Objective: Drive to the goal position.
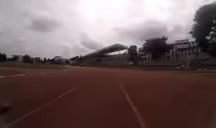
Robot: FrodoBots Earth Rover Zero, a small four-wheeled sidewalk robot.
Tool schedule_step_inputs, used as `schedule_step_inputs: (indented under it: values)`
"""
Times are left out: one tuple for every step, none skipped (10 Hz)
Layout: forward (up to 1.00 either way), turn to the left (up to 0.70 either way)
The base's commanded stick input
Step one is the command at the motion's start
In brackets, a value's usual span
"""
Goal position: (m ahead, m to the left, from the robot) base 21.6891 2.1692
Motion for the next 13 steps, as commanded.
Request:
schedule_step_inputs:
  values:
    - [0.7,0.0]
    - [0.7,0.0]
    - [0.7,0.0]
    - [0.7,0.0]
    - [0.7,0.0]
    - [0.7,0.0]
    - [0.7,0.0]
    - [0.7,0.0]
    - [0.7,0.0]
    - [0.7,0.0]
    - [0.7,0.0]
    - [0.7,0.0]
    - [0.7,0.0]
